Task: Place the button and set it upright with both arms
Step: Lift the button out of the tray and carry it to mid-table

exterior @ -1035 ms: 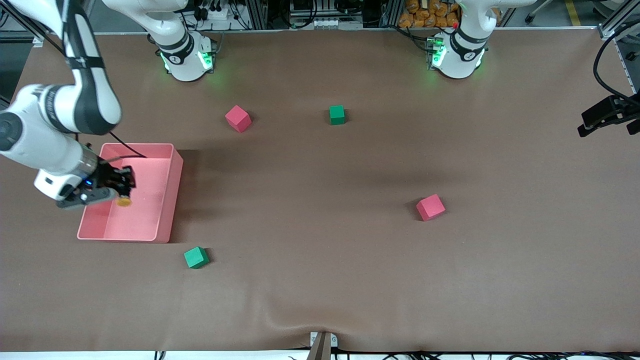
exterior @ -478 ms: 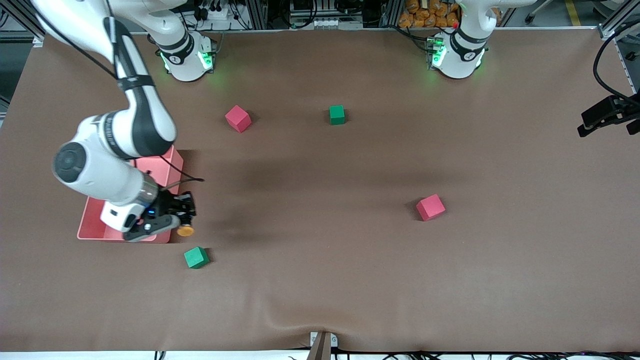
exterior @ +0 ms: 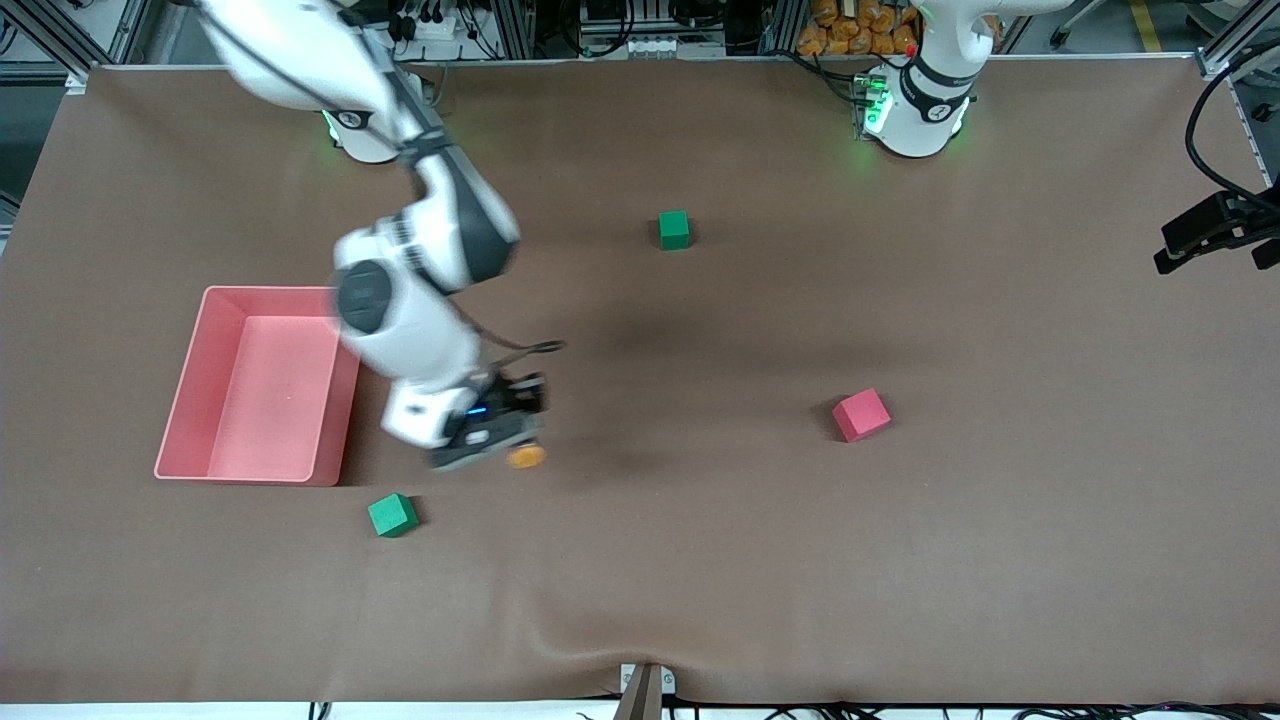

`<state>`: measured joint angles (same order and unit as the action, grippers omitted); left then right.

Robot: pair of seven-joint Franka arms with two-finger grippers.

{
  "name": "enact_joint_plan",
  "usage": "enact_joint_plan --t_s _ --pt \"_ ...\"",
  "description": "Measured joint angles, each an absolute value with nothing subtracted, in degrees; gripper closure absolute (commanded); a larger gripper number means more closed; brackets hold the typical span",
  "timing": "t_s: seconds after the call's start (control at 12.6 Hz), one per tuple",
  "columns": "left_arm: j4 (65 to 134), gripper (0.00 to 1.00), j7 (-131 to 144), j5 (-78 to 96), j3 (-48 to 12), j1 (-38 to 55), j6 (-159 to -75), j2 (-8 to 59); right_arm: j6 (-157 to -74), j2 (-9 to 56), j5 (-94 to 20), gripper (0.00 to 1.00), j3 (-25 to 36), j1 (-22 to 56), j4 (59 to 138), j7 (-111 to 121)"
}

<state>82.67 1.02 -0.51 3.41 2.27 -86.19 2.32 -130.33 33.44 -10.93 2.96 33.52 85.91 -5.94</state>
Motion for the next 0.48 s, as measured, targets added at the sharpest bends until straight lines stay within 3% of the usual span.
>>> enact_joint_plan --t_s 0.48 --pt "82.72 0.00 1.00 -0.51 3.41 2.27 -86.15 2.38 -137.80 49.00 -8.04 1.00 3.19 39.95 74.39 -24.61"
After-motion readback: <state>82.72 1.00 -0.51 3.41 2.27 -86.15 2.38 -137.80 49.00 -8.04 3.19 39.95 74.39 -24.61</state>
